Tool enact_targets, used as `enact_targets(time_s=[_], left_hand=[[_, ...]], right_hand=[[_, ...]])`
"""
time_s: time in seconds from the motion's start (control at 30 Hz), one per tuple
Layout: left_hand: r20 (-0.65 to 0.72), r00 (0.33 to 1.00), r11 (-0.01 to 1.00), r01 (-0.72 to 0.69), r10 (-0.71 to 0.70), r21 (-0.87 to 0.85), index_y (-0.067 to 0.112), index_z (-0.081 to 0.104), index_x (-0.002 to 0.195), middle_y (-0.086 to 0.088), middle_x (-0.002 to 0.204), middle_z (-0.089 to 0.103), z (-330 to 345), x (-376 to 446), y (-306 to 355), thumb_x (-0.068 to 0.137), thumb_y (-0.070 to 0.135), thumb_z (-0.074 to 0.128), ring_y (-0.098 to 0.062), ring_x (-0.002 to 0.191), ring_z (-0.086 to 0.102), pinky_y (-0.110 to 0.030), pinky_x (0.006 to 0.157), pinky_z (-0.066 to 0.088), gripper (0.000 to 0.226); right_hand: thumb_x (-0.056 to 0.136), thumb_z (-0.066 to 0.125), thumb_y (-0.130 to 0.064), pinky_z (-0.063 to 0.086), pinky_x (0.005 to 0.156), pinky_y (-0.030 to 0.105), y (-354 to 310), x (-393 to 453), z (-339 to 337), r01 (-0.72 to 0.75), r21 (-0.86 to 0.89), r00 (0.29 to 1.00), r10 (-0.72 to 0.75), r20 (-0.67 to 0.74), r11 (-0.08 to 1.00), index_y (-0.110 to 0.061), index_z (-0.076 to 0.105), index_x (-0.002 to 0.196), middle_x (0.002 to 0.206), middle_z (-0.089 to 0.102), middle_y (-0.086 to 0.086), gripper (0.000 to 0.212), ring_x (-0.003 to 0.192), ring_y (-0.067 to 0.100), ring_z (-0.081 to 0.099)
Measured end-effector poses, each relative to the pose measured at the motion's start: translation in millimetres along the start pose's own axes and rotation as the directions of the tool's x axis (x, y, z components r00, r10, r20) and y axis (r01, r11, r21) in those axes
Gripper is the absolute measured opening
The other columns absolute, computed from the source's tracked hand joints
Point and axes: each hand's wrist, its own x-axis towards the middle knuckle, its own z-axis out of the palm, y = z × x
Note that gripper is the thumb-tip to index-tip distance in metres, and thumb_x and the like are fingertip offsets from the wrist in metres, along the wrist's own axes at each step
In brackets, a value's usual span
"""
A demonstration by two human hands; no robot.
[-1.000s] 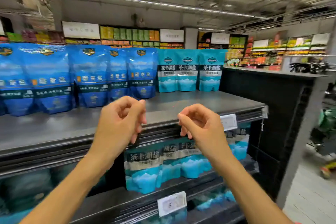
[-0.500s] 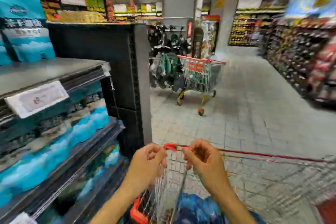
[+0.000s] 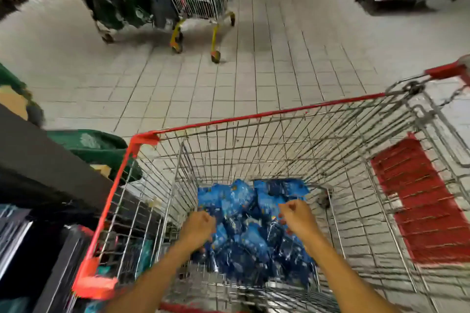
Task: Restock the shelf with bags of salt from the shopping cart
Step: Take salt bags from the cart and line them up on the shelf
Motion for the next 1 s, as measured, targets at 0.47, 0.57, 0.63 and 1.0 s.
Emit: enact_targets(time_s=[0.47,0.57,0.63,1.0], left_hand=[[-0.209,0.958,0.951,0.240,-0.198,0.196,-0.002,0.053,0.086,-0.017,0.077,0.055,105.4,238.3,-117.7,0.098,0.019,0.051,-0.037,0.084,0.058,-0.038,0.065,0.041,0.025],[-0.296,0.942,0.942,0.237,-0.162,0.238,-0.013,0.048,0.119,-0.028,0.107,0.056,108.9,278.7,-139.1,0.097,0.022,0.057,-0.043,0.101,0.055,-0.046,0.082,0.044,0.042],[-0.284,0.945,0.907,0.254,-0.160,0.335,-0.018,0.044,0.125,-0.036,0.123,0.051,109.9,304.6,-151.9,0.099,0.029,0.054,-0.048,0.115,0.050,-0.047,0.093,0.041,0.055],[-0.453,0.803,0.886,0.460,-0.387,0.058,0.001,0.048,0.121,-0.021,0.118,0.062,126.7,349.5,-166.3,0.073,0.049,0.081,-0.039,0.108,0.061,-0.043,0.083,0.051,0.075]], right_hand=[[0.091,0.067,-0.022,0.044,0.093,0.043,193.7,167.7,94.9,-0.313,-0.339,0.949,0.302,-0.085,0.887,0.008,0.067,0.097,0.100,0.066,0.031,0.030,0.107,0.045,0.061],[0.098,0.053,-0.043,0.031,0.108,0.039,211.9,188.3,110.7,-0.333,-0.540,0.935,0.344,-0.083,0.773,0.017,0.060,0.118,0.122,0.061,0.034,0.063,0.123,0.041,0.052],[0.097,0.049,-0.049,0.033,0.109,0.040,221.3,200.7,120.5,-0.355,-0.564,0.930,0.341,-0.135,0.746,0.014,0.055,0.126,0.130,0.056,0.032,0.070,0.126,0.040,0.050],[0.077,0.071,-0.059,0.033,0.108,0.050,221.3,238.5,167.1,-0.690,-0.276,0.702,0.527,-0.480,0.669,0.001,0.034,0.137,0.141,0.041,0.021,0.093,0.130,0.038,0.041]])
